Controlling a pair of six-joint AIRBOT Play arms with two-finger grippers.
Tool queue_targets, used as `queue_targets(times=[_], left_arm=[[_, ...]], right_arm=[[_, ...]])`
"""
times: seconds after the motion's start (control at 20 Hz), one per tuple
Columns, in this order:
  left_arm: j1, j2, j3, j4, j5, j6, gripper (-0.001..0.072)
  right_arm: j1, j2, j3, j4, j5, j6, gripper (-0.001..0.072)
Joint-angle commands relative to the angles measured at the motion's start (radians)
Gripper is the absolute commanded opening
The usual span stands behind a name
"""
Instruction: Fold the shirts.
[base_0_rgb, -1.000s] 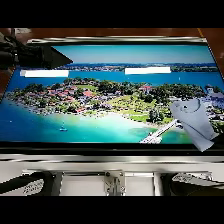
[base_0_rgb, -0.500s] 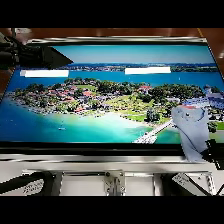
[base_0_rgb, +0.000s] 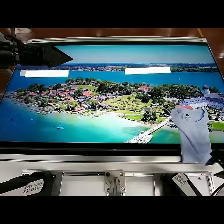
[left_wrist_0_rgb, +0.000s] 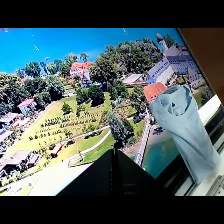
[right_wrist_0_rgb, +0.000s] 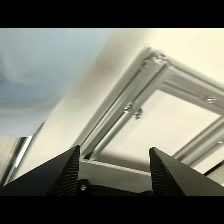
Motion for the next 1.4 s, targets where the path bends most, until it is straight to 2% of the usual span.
queue_targets(times=[0.0, 0.05, 0.1, 0.2, 0.25, 0.3, 0.35, 0.4, 0.45, 0.5, 0.55, 0.65, 0.75, 0.9, 1.35], left_arm=[[0.000, -0.006, 0.000, 0.018, 0.061, 0.051, 0.0042], [-0.003, -0.013, 0.000, 0.051, 0.065, 0.046, 0.0041], [-0.013, -0.020, 0.000, 0.113, 0.074, 0.002, 0.0041], [-0.065, -0.037, 0.000, 0.287, 0.103, -0.095, 0.0040], [-0.105, -0.048, 0.000, 0.394, 0.105, -0.136, 0.0039], [-0.152, -0.064, 0.000, 0.525, 0.095, -0.191, 0.0039], [-0.206, -0.087, 0.000, 0.690, 0.060, -0.284, 0.0040], [-0.251, -0.117, 0.000, 0.838, -0.002, -0.383, 0.0041], [-0.288, -0.153, 0.000, 0.948, -0.080, -0.422, 0.0089], [-0.310, -0.190, 0.000, 0.985, -0.145, -0.422, 0.0431], [-0.318, -0.219, 0.000, 0.983, -0.194, -0.424, 0.0705], [-0.322, -0.253, 0.000, 0.979, -0.251, -0.427, 0.0697], [-0.322, -0.255, 0.000, 0.972, -0.225, -0.430, 0.0696], [-0.321, -0.258, 0.000, 0.973, -0.182, -0.430, 0.0696], [-0.322, -0.259, 0.000, 0.948, -0.179, -0.430, 0.0696]], right_arm=[[0.004, 0.112, 0.171, 0.012, -0.015, -0.040, 0.0558], [0.010, 0.138, 0.244, 0.131, -0.095, -0.040, 0.0559], [0.031, 0.159, 0.312, 0.312, -0.212, -0.061, 0.0559], [0.134, 0.164, 0.399, 0.660, -0.426, -0.143, 0.0559], [0.219, 0.162, 0.416, 0.780, -0.506, -0.191, 0.0558], [0.338, 0.160, 0.420, 0.834, -0.579, -0.235, 0.0558], [0.475, 0.150, 0.420, 0.789, -0.608, -0.234, 0.0558], [0.602, 0.130, 0.419, 0.689, -0.584, -0.192, 0.0558], [0.729, 0.097, 0.419, 0.551, -0.518, -0.089, 0.0561], [0.826, 0.054, 0.419, 0.436, -0.449, 0.008, 0.0653], [0.903, 0.006, 0.419, 0.360, -0.380, 0.071, 0.0700], [0.982, -0.061, 0.419, 0.352, -0.301, 0.066, 0.0700], [1.017, -0.088, 0.419, 0.357, -0.276, 0.066, 0.0699], [1.025, -0.092, 0.419, 0.360, -0.285, 0.065, 0.0699], [1.026, -0.092, 0.419, 0.360, -0.284, 0.065, 0.0699]])
